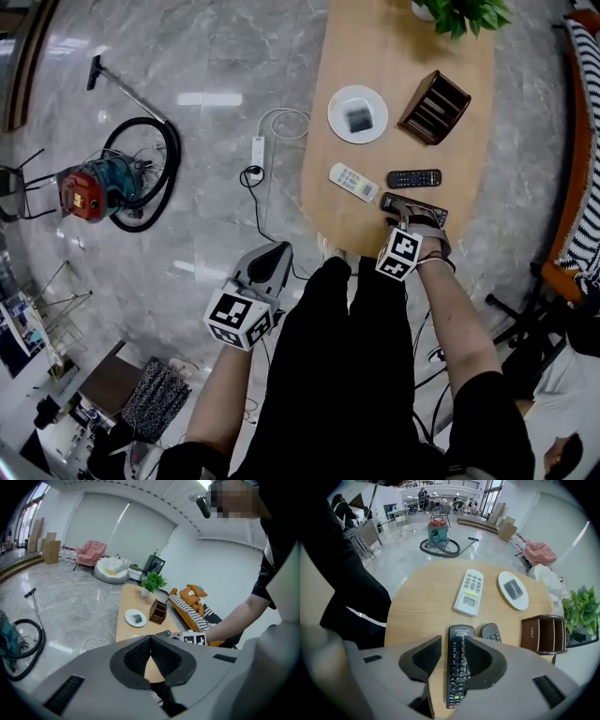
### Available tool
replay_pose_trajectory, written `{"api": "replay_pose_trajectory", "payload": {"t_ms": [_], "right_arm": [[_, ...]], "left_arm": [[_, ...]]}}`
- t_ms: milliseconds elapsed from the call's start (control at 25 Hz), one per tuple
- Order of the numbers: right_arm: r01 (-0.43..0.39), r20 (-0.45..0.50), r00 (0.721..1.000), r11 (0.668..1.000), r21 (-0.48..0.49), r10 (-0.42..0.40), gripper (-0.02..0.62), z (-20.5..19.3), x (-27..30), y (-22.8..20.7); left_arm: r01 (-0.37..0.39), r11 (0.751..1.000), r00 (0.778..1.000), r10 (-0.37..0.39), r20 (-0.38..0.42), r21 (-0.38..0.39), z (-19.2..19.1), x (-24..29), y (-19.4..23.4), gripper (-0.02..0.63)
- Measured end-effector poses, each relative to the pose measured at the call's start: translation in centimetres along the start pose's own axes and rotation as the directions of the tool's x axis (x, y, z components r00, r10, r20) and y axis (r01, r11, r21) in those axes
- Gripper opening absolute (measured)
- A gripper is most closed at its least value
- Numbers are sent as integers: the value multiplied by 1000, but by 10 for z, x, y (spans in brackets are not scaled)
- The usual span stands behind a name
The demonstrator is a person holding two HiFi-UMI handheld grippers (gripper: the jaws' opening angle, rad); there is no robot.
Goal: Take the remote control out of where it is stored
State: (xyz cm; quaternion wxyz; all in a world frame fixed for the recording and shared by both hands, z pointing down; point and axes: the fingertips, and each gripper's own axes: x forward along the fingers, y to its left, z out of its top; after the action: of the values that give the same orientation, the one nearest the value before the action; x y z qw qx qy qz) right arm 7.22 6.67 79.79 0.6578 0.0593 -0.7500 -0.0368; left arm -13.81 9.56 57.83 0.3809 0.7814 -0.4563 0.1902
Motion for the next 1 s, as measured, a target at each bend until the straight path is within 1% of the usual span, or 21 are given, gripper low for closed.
{"api": "replay_pose_trajectory", "payload": {"t_ms": [160,240,320,360,440,520,640,720,760,800,840,920,1000], "right_arm": [[43,1,999,999,0,-43,137,5,-12,-4],[67,11,998,998,1,-67,137,8,-21,-7],[76,26,997,997,27,-77,136,13,-33,-6],[76,38,996,995,59,-78,136,16,-41,-6],[75,76,993,985,157,-88,135,23,-60,-9],[82,112,987,963,258,-114,135,30,-82,-18],[108,158,971,922,372,-178,135,39,-117,-36],[128,193,953,886,445,-235,132,44,-147,-47],[132,212,941,862,490,-264,115,45,-163,-51],[128,232,927,831,542,-294,98,46,-179,-54],[117,253,911,793,598,-325,75,46,-196,-57],[85,285,876,705,705,-390,50,42,-225,-63],[65,297,839,626,777,-456,37,32,-251,-69]], "left_arm": [[7,996,1000,-6,-11,89,1,-7,-3,6],[13,995,1000,-13,2,97,3,-11,-6,6],[13,995,1000,-15,20,98,5,-19,-9,6],[13,995,999,-16,30,97,7,-23,-11,6],[12,996,998,-17,60,88,16,-33,-14,6],[7,996,996,-16,93,92,28,-44,-15,6],[-7,993,991,-9,133,118,46,-59,-19,6],[-11,992,987,-9,158,122,55,-69,-25,6],[-10,993,986,-11,169,120,57,-76,-28,6],[-9,993,984,-12,178,117,58,-82,-32,6],[-8,993,982,-14,187,114,58,-88,-35,6],[-7,994,978,-17,208,113,60,-96,-37,6],[-4,993,971,-25,236,122,70,-99,-39,6]]}}
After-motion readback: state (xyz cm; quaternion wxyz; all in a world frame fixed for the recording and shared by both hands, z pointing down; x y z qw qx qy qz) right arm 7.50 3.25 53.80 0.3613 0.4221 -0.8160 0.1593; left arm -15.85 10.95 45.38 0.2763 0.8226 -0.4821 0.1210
